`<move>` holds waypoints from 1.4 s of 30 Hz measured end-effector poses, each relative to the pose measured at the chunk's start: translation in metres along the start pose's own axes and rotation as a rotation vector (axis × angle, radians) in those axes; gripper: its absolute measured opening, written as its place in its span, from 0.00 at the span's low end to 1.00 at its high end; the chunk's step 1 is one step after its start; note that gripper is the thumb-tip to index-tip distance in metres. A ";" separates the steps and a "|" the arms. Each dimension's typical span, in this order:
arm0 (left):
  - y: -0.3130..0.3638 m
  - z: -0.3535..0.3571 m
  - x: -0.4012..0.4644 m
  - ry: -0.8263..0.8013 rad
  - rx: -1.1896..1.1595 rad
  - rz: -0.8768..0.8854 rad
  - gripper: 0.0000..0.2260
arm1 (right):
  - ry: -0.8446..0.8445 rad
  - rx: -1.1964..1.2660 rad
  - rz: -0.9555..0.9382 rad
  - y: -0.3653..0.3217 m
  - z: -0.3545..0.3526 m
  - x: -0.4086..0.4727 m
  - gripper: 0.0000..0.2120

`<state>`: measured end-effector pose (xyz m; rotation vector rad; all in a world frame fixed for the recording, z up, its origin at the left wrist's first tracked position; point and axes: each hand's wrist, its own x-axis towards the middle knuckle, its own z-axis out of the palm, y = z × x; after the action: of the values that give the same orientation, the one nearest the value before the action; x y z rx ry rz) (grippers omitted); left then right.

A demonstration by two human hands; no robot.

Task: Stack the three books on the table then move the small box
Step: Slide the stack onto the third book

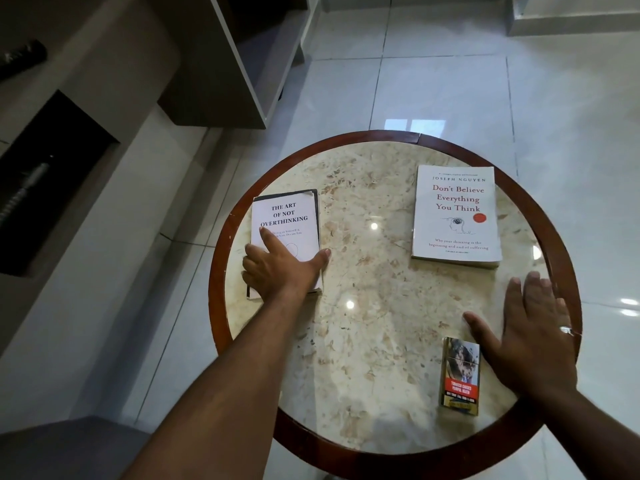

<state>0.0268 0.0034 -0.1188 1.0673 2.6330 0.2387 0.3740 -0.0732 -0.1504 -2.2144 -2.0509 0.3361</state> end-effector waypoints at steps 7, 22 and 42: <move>-0.002 0.001 0.002 0.021 0.039 0.017 0.56 | -0.017 0.000 -0.003 0.003 0.001 0.001 0.50; 0.037 0.004 -0.013 0.043 0.084 0.299 0.61 | -0.030 -0.020 0.022 0.003 0.001 0.001 0.49; 0.205 0.053 -0.088 -0.301 0.298 0.330 0.64 | -0.050 -0.021 0.006 0.001 -0.001 0.005 0.48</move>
<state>0.2383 0.0902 -0.0983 1.5025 2.2588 -0.2401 0.3756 -0.0686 -0.1503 -2.2476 -2.0822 0.3764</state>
